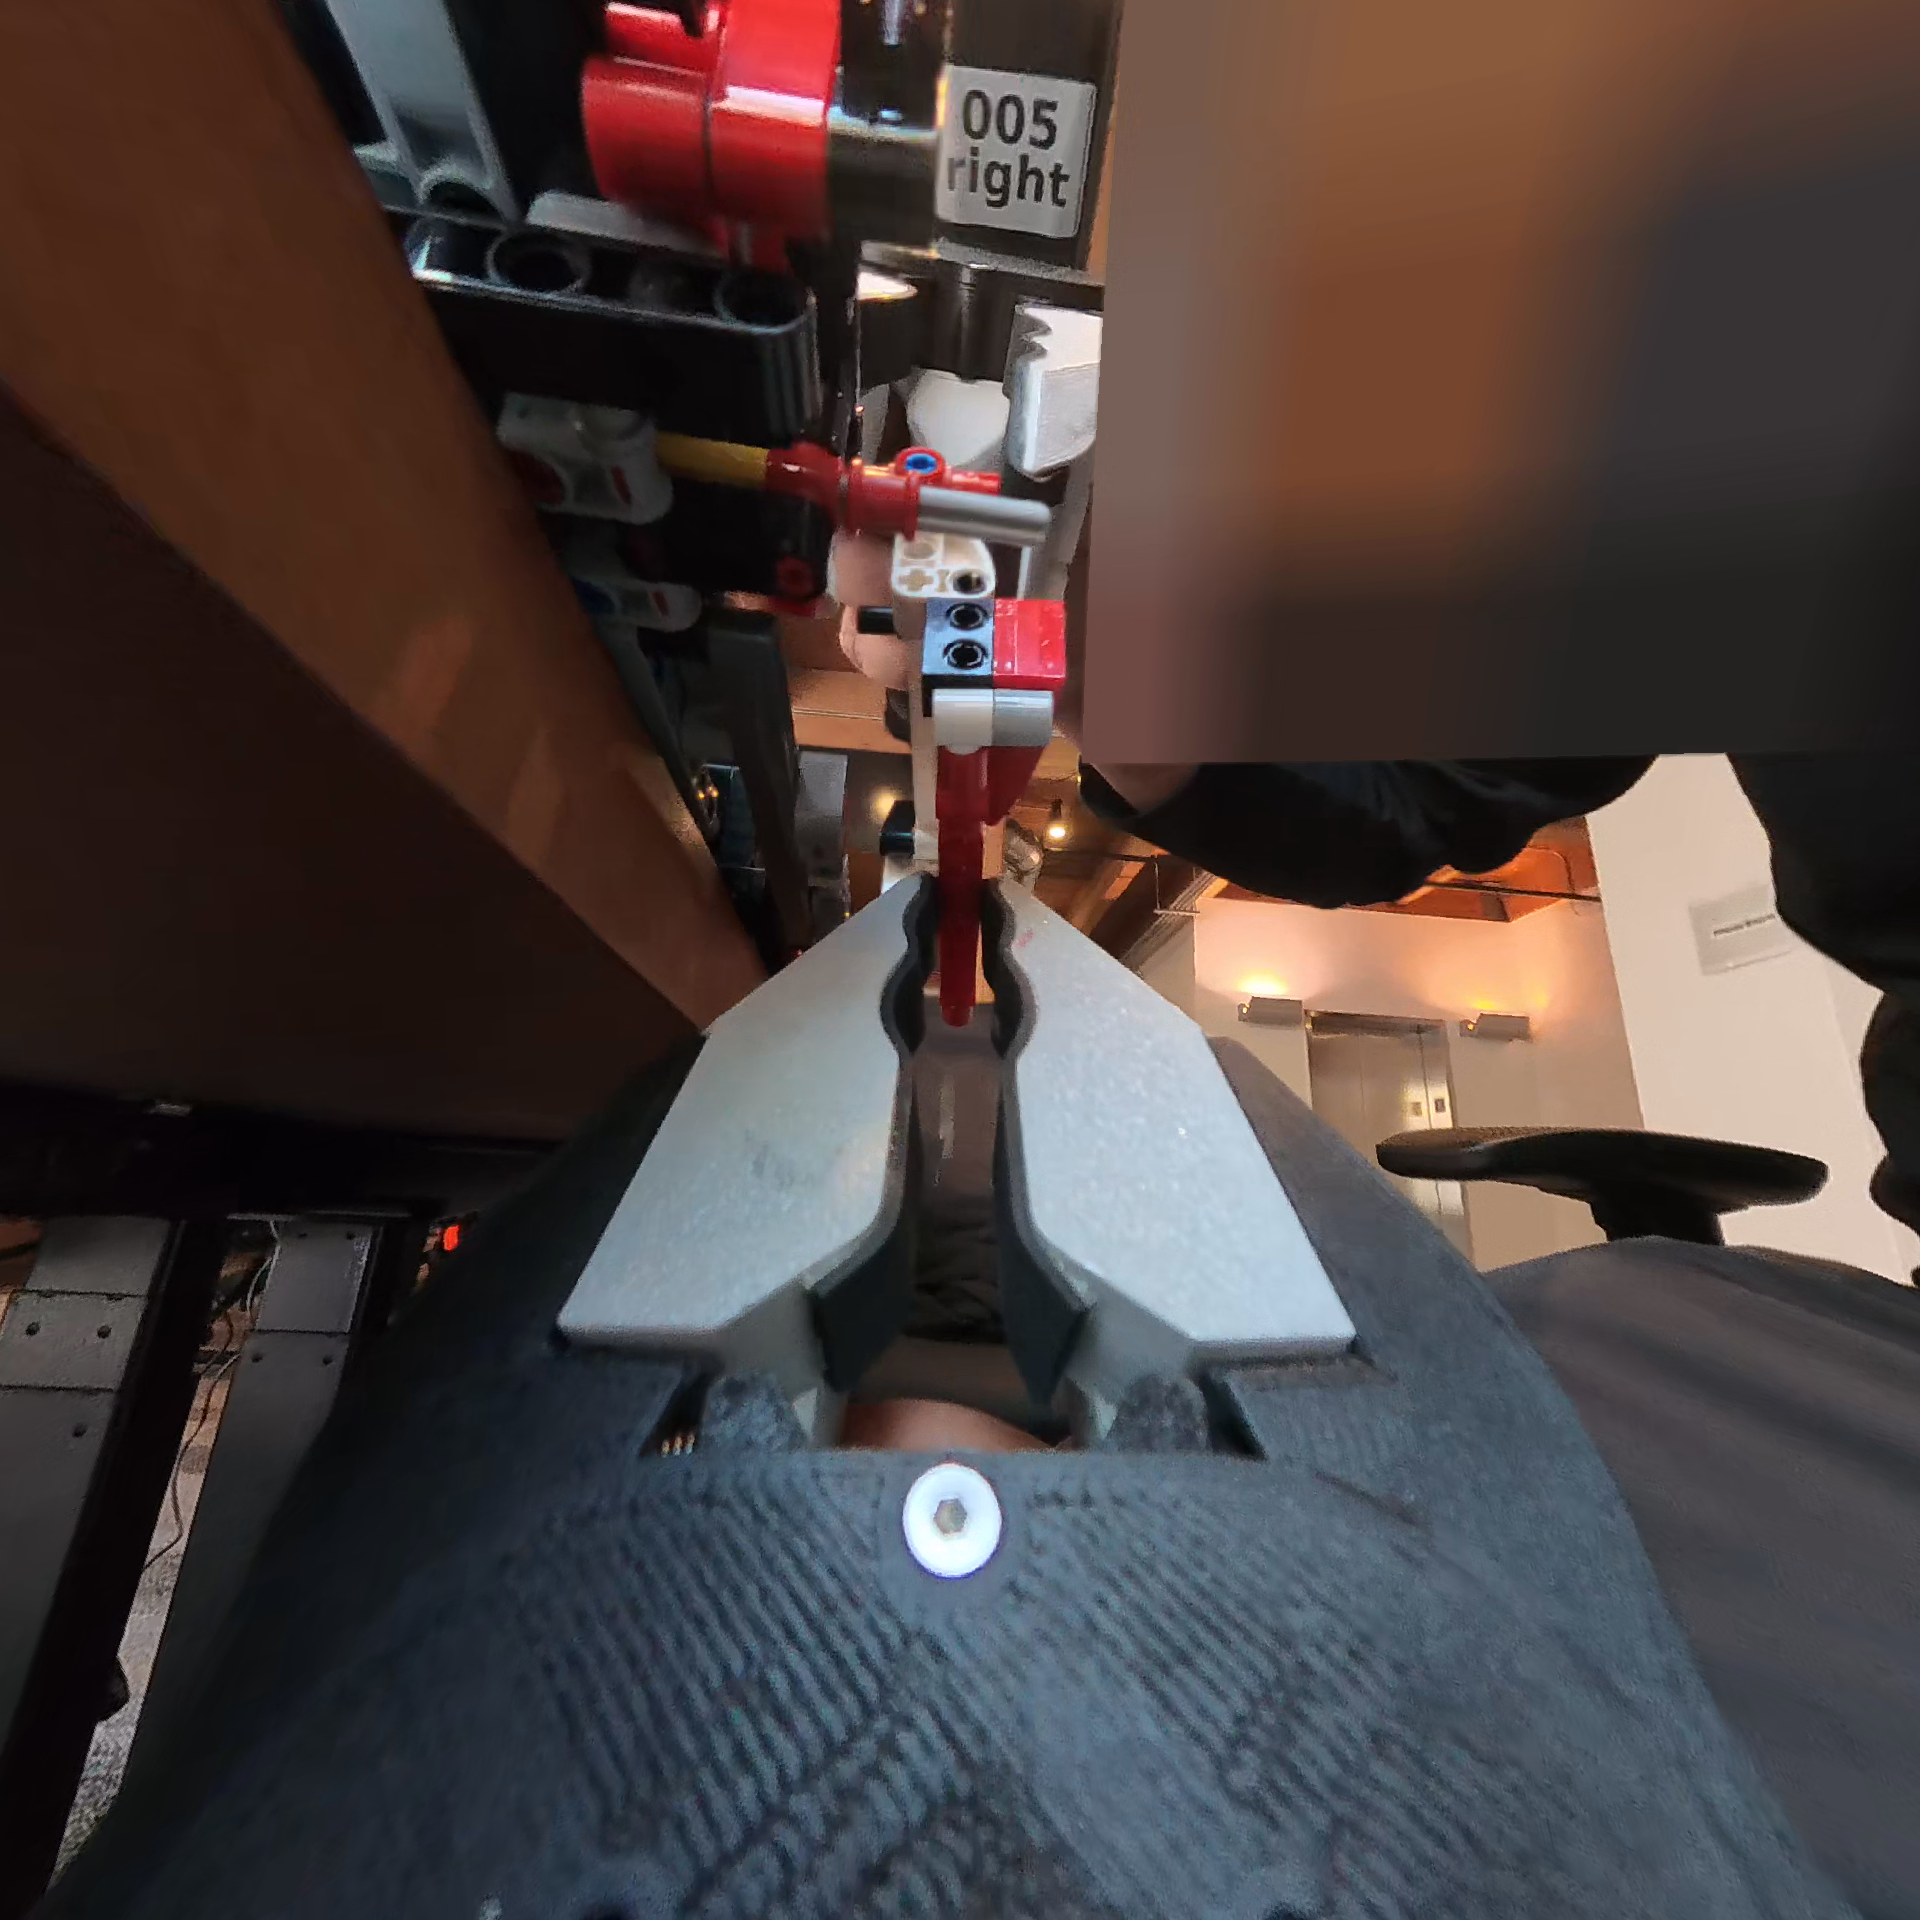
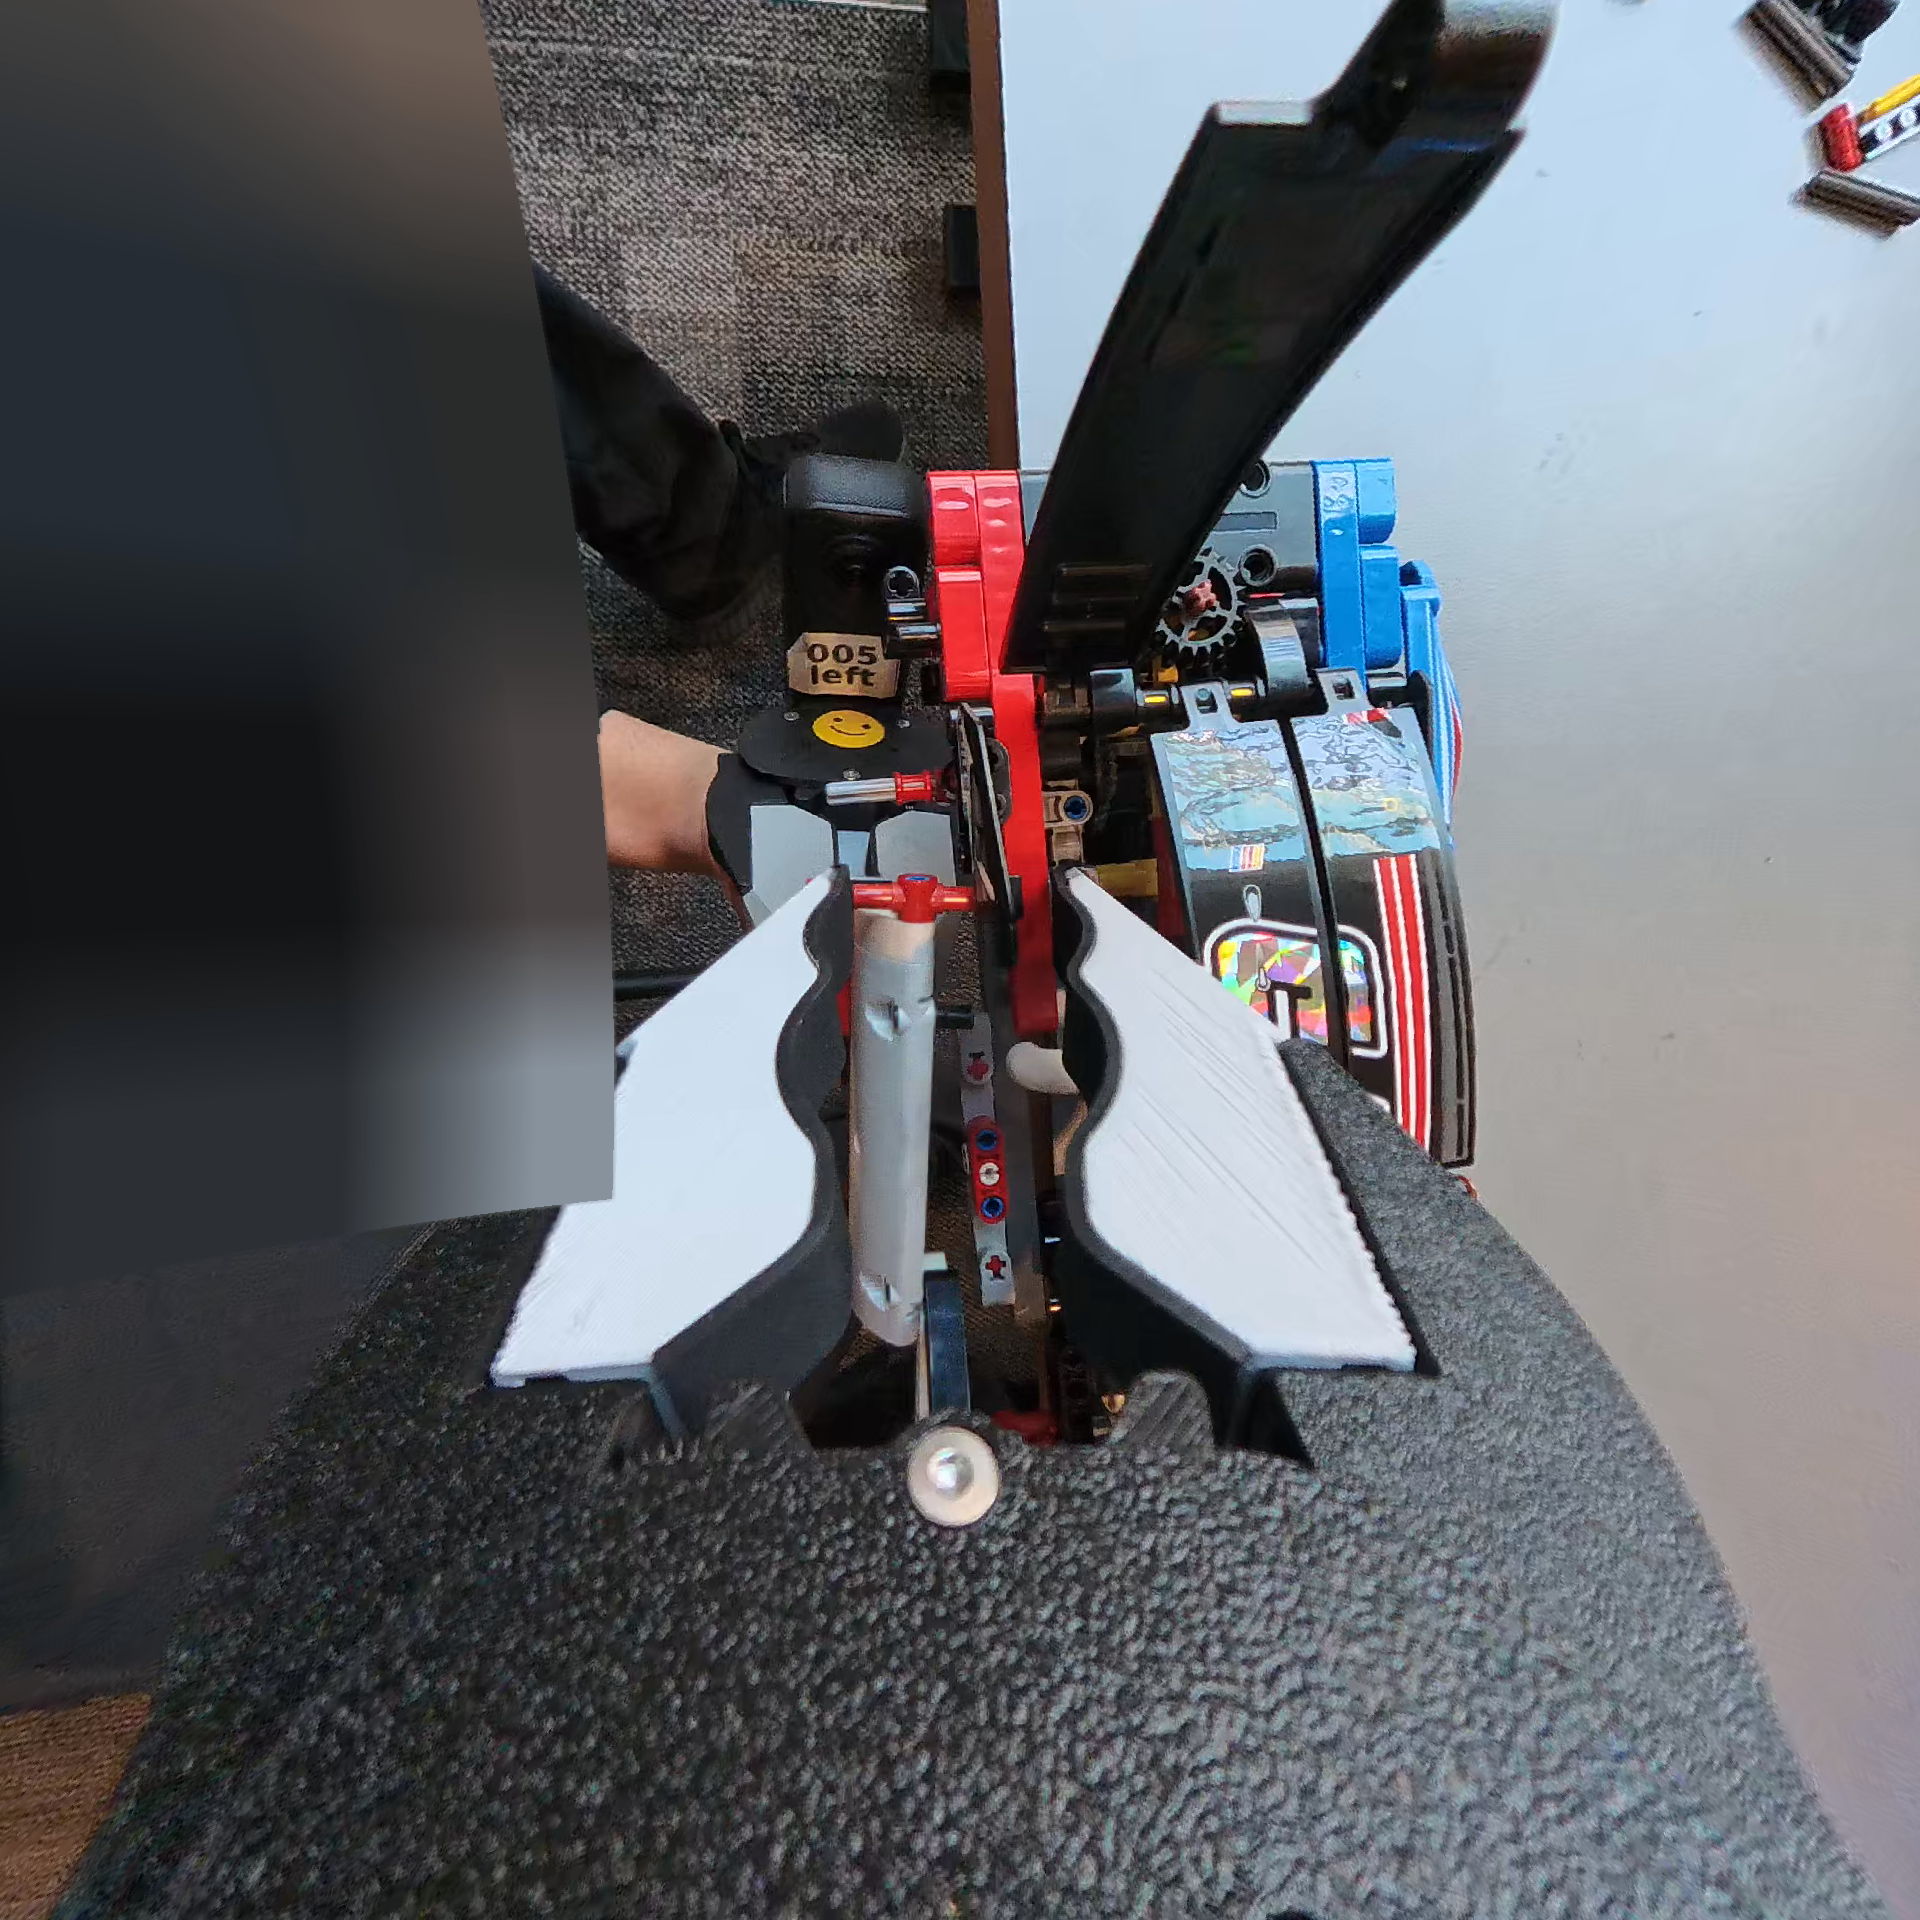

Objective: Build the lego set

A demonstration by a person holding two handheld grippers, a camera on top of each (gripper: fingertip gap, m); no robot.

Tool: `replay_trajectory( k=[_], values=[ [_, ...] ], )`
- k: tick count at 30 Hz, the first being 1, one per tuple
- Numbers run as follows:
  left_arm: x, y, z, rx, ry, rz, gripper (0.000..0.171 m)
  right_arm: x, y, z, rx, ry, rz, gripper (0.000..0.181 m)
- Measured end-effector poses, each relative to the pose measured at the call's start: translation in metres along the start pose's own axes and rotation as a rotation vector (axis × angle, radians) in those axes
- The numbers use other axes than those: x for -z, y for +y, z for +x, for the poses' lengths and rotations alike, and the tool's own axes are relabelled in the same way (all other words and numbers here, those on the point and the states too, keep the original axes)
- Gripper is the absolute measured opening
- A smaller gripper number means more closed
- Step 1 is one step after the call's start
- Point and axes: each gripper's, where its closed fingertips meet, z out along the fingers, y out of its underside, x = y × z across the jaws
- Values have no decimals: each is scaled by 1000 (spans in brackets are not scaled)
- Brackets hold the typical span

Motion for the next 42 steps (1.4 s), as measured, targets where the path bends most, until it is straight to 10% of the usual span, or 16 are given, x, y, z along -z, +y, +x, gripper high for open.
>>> replay_trajectory(
  k=[42],
  values=[
    [-2,-4,-6,-28,-61,-27,5,-5,-1,5,101,-18,4,30]
  ],
)
